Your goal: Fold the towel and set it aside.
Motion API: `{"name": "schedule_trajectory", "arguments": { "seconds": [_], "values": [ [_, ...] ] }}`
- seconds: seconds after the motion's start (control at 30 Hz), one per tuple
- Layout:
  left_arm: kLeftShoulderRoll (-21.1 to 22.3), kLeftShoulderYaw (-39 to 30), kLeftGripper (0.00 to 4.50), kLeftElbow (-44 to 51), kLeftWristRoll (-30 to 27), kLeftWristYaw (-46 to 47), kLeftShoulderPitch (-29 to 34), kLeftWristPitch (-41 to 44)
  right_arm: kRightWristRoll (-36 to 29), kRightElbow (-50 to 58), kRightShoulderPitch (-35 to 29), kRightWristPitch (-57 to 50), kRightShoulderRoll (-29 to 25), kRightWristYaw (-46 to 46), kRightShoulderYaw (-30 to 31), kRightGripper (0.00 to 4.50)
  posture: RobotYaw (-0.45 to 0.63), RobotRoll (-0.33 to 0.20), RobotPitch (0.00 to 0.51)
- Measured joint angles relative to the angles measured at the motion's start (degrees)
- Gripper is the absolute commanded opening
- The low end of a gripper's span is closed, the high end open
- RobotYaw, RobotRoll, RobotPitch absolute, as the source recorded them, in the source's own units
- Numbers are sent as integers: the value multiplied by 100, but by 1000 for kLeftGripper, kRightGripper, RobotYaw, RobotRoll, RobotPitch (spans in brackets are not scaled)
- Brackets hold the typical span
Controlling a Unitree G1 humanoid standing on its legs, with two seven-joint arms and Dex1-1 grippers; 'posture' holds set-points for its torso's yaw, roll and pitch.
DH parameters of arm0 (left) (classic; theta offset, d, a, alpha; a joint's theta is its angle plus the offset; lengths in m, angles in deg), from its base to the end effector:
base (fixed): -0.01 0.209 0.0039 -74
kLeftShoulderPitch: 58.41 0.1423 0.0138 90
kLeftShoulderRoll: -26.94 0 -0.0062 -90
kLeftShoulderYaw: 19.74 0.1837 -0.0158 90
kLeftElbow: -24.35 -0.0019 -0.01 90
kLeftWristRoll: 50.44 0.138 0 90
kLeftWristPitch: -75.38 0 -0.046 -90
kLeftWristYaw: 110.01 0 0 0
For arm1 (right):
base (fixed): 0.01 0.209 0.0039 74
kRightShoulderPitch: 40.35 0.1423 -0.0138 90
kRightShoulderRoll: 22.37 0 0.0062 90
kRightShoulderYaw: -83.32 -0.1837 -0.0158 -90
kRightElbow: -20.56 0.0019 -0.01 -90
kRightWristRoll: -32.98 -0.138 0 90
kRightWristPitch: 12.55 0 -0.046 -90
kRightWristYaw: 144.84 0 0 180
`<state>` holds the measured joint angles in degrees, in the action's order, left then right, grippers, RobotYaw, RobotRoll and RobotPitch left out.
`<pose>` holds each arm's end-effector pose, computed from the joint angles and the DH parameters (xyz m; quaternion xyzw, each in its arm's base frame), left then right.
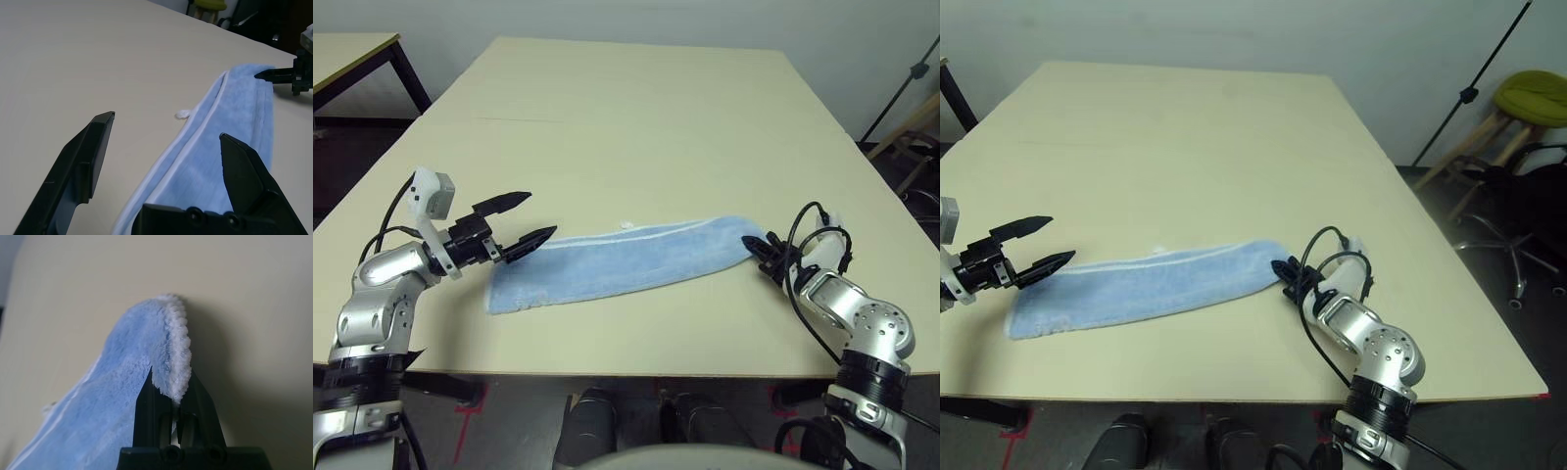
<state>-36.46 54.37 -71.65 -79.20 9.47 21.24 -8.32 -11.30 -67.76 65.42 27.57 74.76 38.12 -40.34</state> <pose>0.2231 0.3213 0.1510 0.1151 -0.0165 -0.3819 0.9169 0.2282 -0.2471 0.0893 0.3639 0.1600 -0.0487 0.9163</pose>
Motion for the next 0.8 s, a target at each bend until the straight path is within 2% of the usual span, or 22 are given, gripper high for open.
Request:
{"name": "schedule_trajectory", "arguments": {
  "seconds": [0.23, 0.27, 0.37, 0.43, 0.5, 0.63, 0.8],
  "values": [
    [-59, 43, 4500, 94, 54, 139, -71, 14, 213, -237, -71, 655, -1115, -206, -459, 45, 136, 0, 90],
    [-67, 58, 4500, 103, 61, 153, -78, 21, 228, -248, -89, 698, -1225, -272, -486, 45, 136, 0, 90],
    [-71, 86, 4500, 118, 82, 166, -105, 58, 444, -242, -332, 765, -1992, -867, -298, 45, 136, 0, 90],
    [-70, 88, 4500, 117, 94, 168, -110, 68, 623, 27, -534, 805, -2531, -1470, 121, 45, 123, 0, 90],
    [-82, 98, 4500, 111, 106, 168, -135, 69, 643, 484, -582, 707, -2742, -1954, 626, 45, 123, 0, 90],
    [-132, 151, 4500, 99, 153, 164, -224, 57, 651, 1195, -622, 359, -2834, -2590, 1734, 45, 131, 0, 87],
    [-262, 153, 4500, 126, 210, 302, -144, 84, 816, 1334, -777, 11, -2729, -2744, 2522, 45, 139, 0, 89]
  ]
}}
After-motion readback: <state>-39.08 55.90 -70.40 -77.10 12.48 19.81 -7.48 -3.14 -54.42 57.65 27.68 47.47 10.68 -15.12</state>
